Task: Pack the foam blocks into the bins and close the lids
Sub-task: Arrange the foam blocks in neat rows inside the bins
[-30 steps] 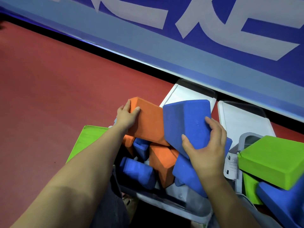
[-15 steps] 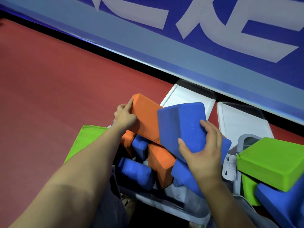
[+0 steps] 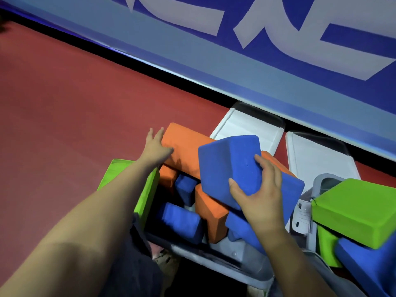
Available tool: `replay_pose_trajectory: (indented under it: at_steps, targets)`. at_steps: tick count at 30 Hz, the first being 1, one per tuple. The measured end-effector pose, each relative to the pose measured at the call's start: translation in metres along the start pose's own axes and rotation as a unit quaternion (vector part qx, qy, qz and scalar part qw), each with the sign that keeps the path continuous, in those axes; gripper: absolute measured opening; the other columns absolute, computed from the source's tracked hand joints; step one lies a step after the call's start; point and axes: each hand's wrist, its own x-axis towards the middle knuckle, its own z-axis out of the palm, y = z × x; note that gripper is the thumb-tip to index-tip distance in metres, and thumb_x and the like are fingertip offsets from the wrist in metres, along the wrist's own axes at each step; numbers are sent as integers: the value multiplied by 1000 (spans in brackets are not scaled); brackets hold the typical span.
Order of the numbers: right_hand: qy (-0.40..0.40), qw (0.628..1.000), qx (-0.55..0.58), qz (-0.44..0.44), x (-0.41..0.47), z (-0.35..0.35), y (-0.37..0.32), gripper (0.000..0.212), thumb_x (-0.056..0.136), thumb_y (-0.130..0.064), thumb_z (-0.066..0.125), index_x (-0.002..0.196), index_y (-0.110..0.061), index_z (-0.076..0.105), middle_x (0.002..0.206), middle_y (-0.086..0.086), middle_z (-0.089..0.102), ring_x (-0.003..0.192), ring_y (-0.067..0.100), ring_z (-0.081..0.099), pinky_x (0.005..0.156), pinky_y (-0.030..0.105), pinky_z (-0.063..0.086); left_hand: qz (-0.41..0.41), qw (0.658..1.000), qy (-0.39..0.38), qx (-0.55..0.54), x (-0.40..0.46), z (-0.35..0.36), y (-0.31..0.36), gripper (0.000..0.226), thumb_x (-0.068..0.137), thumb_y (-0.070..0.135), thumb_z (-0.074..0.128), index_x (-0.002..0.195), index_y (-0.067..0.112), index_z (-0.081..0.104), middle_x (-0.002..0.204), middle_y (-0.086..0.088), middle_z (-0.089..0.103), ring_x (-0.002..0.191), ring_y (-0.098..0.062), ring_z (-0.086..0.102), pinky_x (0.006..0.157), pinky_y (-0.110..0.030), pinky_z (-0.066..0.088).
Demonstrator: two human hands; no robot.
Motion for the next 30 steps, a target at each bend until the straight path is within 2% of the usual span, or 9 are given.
replay_pose_trajectory:
  at_steps: [4, 7, 11, 14, 17, 22, 24, 27, 30]
  targets:
    - [-13, 1000, -19, -1, -2, 1, -2, 71, 78, -25, 74, 140, -20, 38, 141, -3, 31, 126, 7, 37, 86, -5, 25, 20, 991, 80, 108, -18, -53, -36, 72, 85, 22, 65, 149, 19, 31, 159, -13, 13, 146, -28, 13, 117, -37, 18]
    - [-21, 999, -31, 1, -7, 5, -6, 76, 79, -30, 74, 143, -22, 33, 144, 1, 30, 131, 15, 36, 95, 13, 30, -80, 978, 94, 170, -42, -78, -86, 87, 80, 42, 70, 150, 19, 25, 157, -16, 17, 144, -32, 17, 116, -44, 21]
    - [-54, 997, -55, 13, -21, 12, -13, 89, 74, -31, 77, 146, -25, 25, 145, 6, 30, 134, 21, 34, 102, 30, 35, -242, 966, -46, 74, -63, -85, -130, 106, 70, 47, 79, 151, 12, 20, 148, -20, 35, 132, -36, 39, 109, -45, 36]
    - [-61, 996, -59, -3, -32, 11, -15, 88, 72, -27, 80, 144, -23, 30, 142, 4, 35, 130, 8, 31, 102, 15, 31, -279, 950, -137, 14, -72, -91, -137, 112, 72, 39, 81, 153, 27, 4, 154, -13, 25, 133, -38, 37, 107, -50, 37]
    - [-81, 995, -66, -4, -40, 9, -17, 84, 72, -27, 79, 142, -25, 34, 141, 0, 37, 122, -3, 26, 88, -7, 15, -299, 941, -159, 1, -74, -92, -144, 113, 77, 27, 79, 151, 39, -5, 157, -12, 19, 136, -40, 32, 107, -53, 35]
    - [-120, 991, -18, 54, -51, 9, -17, 81, 74, -33, 77, 142, -30, 33, 142, -8, 36, 130, 4, 32, 97, 14, 26, -322, 916, -174, -164, -74, -83, -163, 132, 63, 20, 89, 151, 31, -10, 153, -14, 31, 129, -34, 45, 108, -52, 36]
    - [-127, 988, -11, 82, -54, 9, -17, 80, 75, -34, 77, 142, -30, 33, 140, -5, 38, 127, 9, 38, 93, 19, 30, -313, 915, -208, -146, -86, -74, -156, 133, 48, 40, 95, 152, 17, 14, 146, -12, 43, 123, -30, 52, 107, -48, 39]
    - [-139, 984, -17, 107, -57, 7, -16, 80, 75, -35, 77, 142, -32, 32, 137, 0, 39, 109, 9, 43, 87, 22, 33, -254, 948, -172, -87, -94, -68, -136, 87, 76, 41, 77, 146, 21, 29, 145, -7, 40, 128, -31, 43, 95, -36, 36]
    - [-130, 986, -23, 106, -58, 1, -17, 81, 75, -35, 77, 142, -32, 32, 139, 0, 38, 108, 9, 44, 86, 22, 33, -211, 966, -120, -93, -96, -75, -114, 93, 80, 41, 74, 151, 32, 15, 149, -8, 33, 127, -37, 44, 101, -50, 41]
